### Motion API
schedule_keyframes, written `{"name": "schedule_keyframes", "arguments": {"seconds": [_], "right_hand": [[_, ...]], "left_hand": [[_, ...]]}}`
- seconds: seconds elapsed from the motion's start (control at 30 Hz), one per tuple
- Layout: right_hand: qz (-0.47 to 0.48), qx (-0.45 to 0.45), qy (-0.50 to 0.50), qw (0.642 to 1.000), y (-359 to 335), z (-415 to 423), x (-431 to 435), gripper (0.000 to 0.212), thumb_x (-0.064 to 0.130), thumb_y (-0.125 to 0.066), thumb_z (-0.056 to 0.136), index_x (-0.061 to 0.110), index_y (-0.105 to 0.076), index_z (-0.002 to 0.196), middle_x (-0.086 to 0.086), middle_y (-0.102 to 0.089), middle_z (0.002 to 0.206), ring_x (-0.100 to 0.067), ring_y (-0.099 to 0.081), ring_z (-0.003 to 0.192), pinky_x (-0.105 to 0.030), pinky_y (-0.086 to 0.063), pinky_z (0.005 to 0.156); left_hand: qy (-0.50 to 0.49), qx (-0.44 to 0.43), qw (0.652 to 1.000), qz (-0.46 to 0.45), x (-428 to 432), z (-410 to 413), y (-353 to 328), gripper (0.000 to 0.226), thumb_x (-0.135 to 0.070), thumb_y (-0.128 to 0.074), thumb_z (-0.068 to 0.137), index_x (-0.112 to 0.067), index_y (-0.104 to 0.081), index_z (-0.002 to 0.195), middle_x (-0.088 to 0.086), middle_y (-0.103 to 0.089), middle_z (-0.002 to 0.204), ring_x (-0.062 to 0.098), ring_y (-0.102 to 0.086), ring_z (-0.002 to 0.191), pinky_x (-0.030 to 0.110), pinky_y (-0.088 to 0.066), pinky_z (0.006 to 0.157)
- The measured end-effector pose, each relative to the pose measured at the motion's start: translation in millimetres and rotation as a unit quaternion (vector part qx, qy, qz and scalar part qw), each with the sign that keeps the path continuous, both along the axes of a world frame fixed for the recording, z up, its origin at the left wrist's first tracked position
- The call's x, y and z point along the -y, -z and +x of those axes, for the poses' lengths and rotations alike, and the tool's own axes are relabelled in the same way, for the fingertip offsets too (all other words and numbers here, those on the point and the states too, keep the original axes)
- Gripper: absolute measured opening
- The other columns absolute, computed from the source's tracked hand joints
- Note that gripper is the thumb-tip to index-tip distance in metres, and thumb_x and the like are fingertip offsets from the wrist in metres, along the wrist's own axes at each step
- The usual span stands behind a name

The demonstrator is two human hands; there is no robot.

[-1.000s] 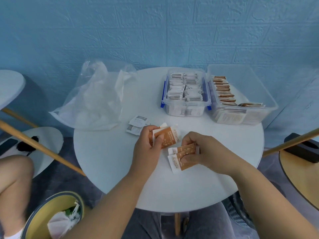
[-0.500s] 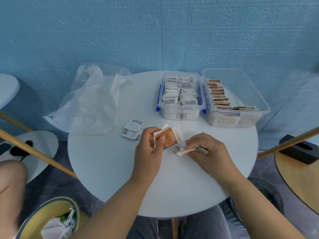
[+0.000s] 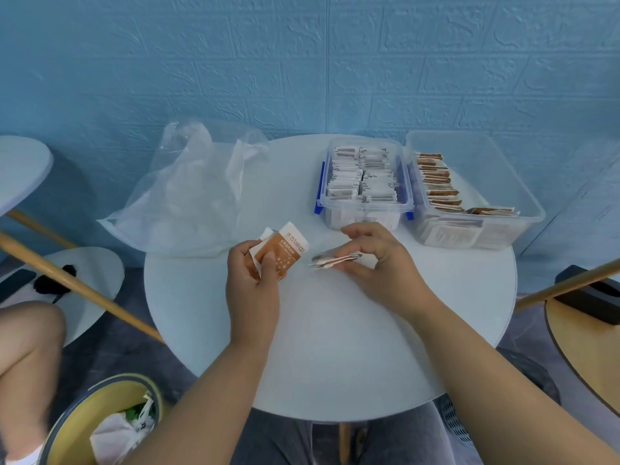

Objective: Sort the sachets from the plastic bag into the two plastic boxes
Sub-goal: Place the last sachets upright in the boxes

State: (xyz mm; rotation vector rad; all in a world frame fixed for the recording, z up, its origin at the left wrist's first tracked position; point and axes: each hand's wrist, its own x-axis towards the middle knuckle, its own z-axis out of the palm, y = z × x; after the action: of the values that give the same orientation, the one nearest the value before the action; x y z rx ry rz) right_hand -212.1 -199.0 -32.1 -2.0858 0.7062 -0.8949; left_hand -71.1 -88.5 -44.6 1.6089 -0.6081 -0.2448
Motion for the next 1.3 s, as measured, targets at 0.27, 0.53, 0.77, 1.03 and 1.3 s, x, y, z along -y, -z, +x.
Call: {"name": "schedule_keyframes", "arguments": {"seconds": [0.27, 0.53, 0.77, 1.03, 1.3], "right_hand": [[0.141, 0.038, 0.016, 0.989, -26, -51, -2, 0.015, 0.010, -0.072, 0.074, 0.024, -0.069, 0.077, 0.014, -0.068, 0.075, 0.001, -0.059, 0.069, -0.009, -0.044, 0.068], [0.097, -0.035, 0.066, 0.992, -1, -82, -11, 0.029, 0.016, -0.079, 0.067, 0.039, -0.062, 0.073, 0.017, -0.067, 0.078, -0.002, -0.056, 0.068, -0.014, -0.044, 0.068], [-0.007, -0.003, 0.108, 0.994, 17, -88, -15, 0.035, 0.009, -0.079, 0.069, 0.036, -0.061, 0.081, 0.011, -0.055, 0.099, -0.006, -0.054, 0.087, -0.010, -0.043, 0.070], [0.083, 0.016, 0.055, 0.995, 20, -82, -23, 0.067, 0.001, -0.068, 0.078, 0.042, -0.034, 0.118, 0.022, -0.046, 0.126, 0.004, -0.052, 0.113, -0.014, -0.045, 0.092], [0.004, -0.090, -0.006, 0.996, 20, -80, -24, 0.073, 0.005, -0.058, 0.088, 0.046, -0.016, 0.132, 0.014, -0.022, 0.145, 0.016, -0.016, 0.130, 0.000, -0.016, 0.102]], "left_hand": [[0.049, 0.037, 0.998, -0.025, 15, -19, -15, 0.018, -0.018, -0.054, 0.092, -0.033, -0.047, 0.094, -0.012, -0.060, 0.094, 0.000, -0.059, 0.084, 0.013, -0.046, 0.069], [0.261, 0.088, 0.960, 0.052, 27, -73, -9, 0.027, -0.014, -0.054, 0.092, -0.039, -0.043, 0.090, -0.023, -0.054, 0.087, -0.013, -0.055, 0.078, 0.001, -0.038, 0.062], [0.342, 0.080, 0.932, 0.087, 26, -78, -5, 0.013, -0.014, -0.042, 0.097, -0.026, -0.047, 0.101, -0.014, -0.056, 0.092, -0.011, -0.054, 0.077, 0.003, -0.040, 0.062], [0.392, 0.098, 0.905, 0.129, 26, -79, 1, 0.041, -0.030, -0.070, 0.079, -0.033, -0.042, 0.108, -0.010, -0.063, 0.105, 0.004, -0.062, 0.096, 0.022, -0.051, 0.083], [0.404, 0.139, 0.897, 0.111, 24, -77, 3, 0.053, -0.032, -0.063, 0.075, -0.027, -0.043, 0.124, -0.012, -0.055, 0.116, 0.003, -0.055, 0.107, 0.025, -0.049, 0.091]]}}
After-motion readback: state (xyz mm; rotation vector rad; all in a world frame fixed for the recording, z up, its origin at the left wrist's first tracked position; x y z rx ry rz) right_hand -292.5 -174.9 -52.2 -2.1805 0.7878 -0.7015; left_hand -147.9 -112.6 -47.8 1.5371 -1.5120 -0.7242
